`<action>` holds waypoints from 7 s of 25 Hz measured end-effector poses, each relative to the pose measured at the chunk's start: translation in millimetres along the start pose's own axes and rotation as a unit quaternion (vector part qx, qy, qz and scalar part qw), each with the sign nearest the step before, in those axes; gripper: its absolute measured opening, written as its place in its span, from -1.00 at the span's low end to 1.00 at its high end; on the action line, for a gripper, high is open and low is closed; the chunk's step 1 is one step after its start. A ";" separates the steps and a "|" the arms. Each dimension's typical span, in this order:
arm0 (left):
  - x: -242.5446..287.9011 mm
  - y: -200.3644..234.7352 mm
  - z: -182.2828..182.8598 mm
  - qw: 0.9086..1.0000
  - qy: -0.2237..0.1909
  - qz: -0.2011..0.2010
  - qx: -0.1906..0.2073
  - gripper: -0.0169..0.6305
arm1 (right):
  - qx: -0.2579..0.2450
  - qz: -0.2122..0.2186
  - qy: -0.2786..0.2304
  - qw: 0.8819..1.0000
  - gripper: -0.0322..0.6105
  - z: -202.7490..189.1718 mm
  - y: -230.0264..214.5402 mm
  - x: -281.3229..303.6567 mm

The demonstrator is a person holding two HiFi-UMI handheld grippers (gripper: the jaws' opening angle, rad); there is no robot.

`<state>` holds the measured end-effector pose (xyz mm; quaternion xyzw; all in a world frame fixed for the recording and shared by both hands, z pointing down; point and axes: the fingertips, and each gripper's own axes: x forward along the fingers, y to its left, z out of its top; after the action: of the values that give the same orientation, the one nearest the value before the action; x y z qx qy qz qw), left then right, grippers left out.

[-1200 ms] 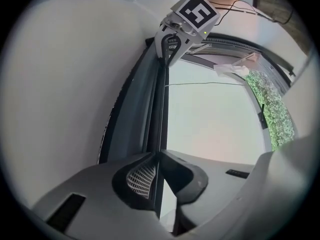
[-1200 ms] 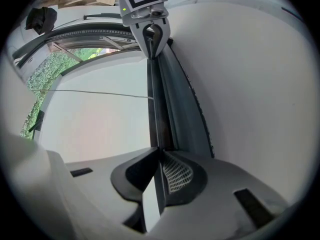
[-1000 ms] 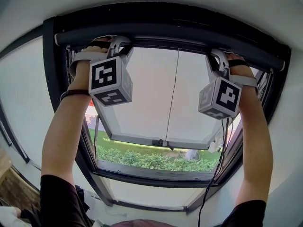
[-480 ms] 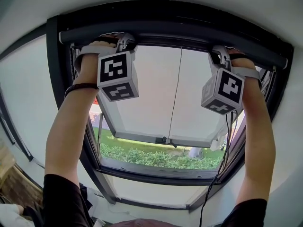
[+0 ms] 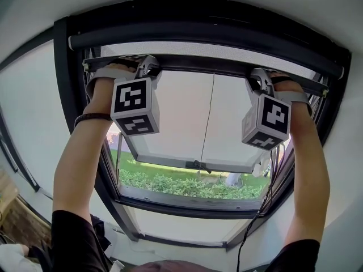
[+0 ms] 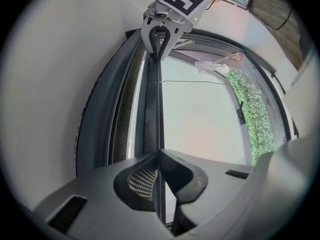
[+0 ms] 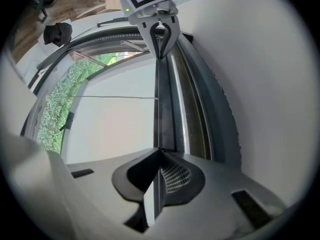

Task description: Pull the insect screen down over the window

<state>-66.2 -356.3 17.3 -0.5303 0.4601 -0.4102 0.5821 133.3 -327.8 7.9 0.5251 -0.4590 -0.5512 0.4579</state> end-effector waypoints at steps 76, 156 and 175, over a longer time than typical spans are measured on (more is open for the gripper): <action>-61.6 -449.3 11.1 0.916 -0.038 -0.397 -0.042 -0.95 | 0.062 0.425 0.010 0.903 -0.83 5.4 448.7 -78.8; -70.6 -673.8 11.4 0.849 0.015 -0.515 -0.114 -0.87 | 0.026 0.469 0.057 0.881 -0.82 11.2 672.0 -104.6; -94.7 -675.0 12.3 0.834 0.028 -0.508 -0.211 -0.59 | 0.225 0.449 0.046 0.863 -0.65 18.2 650.3 -117.3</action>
<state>-70.0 -330.1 698.6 -0.7879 0.2174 -0.5557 0.1522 133.3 -315.1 668.8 0.3754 -0.7353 -0.1430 0.5458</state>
